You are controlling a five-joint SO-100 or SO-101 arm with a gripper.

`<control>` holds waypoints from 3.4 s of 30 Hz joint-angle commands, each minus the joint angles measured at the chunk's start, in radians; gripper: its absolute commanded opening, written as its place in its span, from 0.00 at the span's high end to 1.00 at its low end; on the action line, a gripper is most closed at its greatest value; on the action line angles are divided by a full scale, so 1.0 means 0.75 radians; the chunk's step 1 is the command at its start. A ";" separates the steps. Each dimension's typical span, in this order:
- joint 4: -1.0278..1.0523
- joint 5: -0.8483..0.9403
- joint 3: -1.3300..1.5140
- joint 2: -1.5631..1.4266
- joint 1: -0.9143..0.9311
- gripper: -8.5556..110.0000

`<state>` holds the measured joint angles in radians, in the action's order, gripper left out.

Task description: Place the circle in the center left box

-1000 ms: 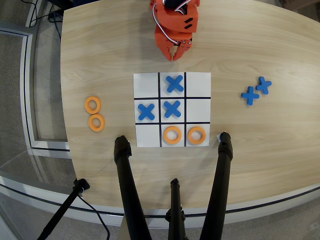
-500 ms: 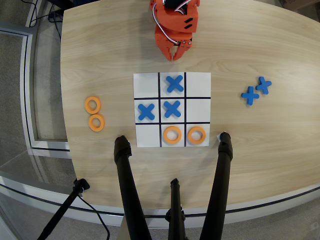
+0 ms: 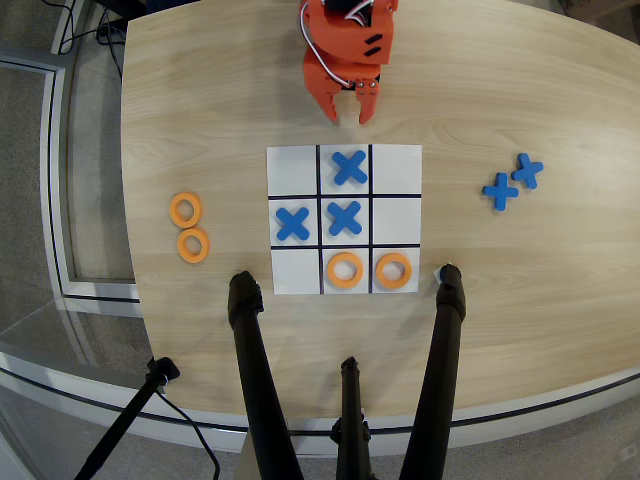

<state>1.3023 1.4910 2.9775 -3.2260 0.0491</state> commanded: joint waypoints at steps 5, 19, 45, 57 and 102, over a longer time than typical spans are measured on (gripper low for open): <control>-0.004 0.035 -0.477 0.450 0.104 0.74; -0.614 0.027 -0.976 1.389 0.423 0.74; -0.718 0.213 -1.651 2.354 0.753 0.74; -0.736 0.213 -1.818 2.542 0.796 0.74; -0.550 0.045 -1.863 2.501 0.720 0.93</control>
<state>0.8774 1.5647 1.6091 -1.2640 0.6259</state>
